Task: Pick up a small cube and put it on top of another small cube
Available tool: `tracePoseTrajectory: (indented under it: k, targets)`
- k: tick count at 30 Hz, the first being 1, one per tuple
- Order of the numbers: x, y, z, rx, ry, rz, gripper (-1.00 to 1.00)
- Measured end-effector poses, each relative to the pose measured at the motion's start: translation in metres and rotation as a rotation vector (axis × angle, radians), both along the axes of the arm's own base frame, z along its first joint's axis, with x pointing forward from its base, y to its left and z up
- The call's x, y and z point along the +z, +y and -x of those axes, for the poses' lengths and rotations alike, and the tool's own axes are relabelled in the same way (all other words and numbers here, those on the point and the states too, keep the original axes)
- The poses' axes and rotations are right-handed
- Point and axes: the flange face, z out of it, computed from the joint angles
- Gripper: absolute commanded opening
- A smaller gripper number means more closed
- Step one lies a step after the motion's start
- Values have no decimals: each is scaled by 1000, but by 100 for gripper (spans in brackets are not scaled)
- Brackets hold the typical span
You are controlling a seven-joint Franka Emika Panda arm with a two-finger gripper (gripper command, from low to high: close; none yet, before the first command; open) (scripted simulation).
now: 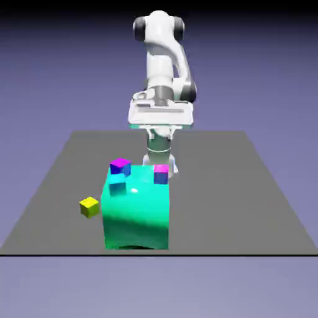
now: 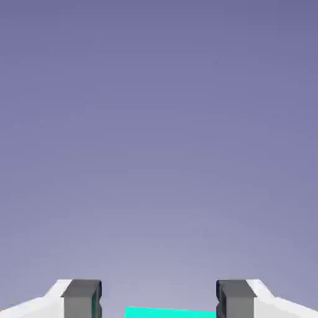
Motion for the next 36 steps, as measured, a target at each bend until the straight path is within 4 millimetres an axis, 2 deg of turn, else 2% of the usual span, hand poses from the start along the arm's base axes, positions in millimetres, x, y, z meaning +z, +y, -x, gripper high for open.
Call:
tracePoseTrajectory:
  k: [5, 10, 15, 19, 23, 27, 31, 36]
  targets:
    - [48, -56, 12, 27, -60, 37, 0]
    - [83, -117, 34, 56, -111, 62, 0]
    - [103, -182, 64, 88, -156, 74, 0]
    - [104, -236, 90, 118, -187, 74, 0]
    - [92, -288, 116, 155, -215, 65, 0]
    - [65, -336, 140, 199, -241, 47, 0]
    - [24, -379, 161, 251, -267, 21, 0]
    - [-44, -420, 179, 331, -302, -23, 0]
